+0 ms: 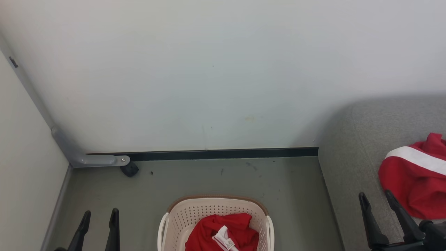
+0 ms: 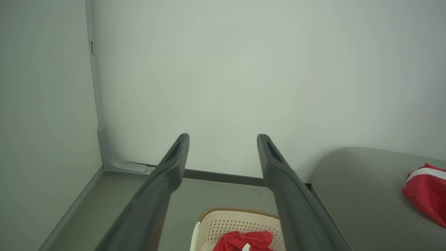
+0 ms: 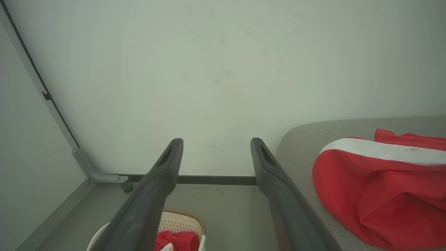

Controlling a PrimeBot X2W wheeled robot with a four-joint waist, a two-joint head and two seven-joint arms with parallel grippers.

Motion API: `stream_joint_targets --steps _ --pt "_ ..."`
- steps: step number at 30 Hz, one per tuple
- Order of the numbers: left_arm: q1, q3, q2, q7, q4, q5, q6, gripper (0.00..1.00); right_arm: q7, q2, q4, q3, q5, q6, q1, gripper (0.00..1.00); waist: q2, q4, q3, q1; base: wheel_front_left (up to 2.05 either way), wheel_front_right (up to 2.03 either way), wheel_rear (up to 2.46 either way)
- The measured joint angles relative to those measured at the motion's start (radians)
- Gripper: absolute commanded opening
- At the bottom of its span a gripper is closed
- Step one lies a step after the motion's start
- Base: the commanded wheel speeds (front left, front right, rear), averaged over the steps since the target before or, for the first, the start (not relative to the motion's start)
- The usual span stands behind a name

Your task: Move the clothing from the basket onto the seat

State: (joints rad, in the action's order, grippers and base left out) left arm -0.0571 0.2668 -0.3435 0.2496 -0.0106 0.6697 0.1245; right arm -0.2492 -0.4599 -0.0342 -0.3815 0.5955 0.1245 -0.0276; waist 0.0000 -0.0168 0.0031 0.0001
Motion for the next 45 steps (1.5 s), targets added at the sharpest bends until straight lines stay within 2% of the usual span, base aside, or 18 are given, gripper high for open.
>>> stream_joint_targets --steps 12,23,33,45 --pt "-0.010 -0.004 0.000 0.000 -0.042 -0.013 0.000 1.00 0.000 0.006 0.039 0.023 -0.035 0.000 0.012 1.00 0.0000 -0.003 0.037 0.0000 0.00 0.00 0.00" --pt "0.047 -0.002 -0.026 -0.029 -0.088 -0.022 -0.002 1.00 0.000 0.028 0.081 0.041 -0.042 0.000 -0.030 1.00 0.0000 -0.022 0.143 0.0000 0.00 0.00 0.00" --pt "0.159 0.021 -0.045 -0.077 -0.094 -0.048 -0.023 1.00 0.000 0.079 0.095 0.058 -0.060 0.000 -0.073 1.00 0.0001 -0.054 0.260 0.0001 0.00 0.00 0.00" --pt "0.386 0.104 -0.022 -0.180 -0.022 -0.064 -0.066 1.00 0.000 0.112 0.127 0.095 -0.097 0.000 -0.124 1.00 0.0001 -0.086 0.415 0.0001 0.00 0.00 0.00"
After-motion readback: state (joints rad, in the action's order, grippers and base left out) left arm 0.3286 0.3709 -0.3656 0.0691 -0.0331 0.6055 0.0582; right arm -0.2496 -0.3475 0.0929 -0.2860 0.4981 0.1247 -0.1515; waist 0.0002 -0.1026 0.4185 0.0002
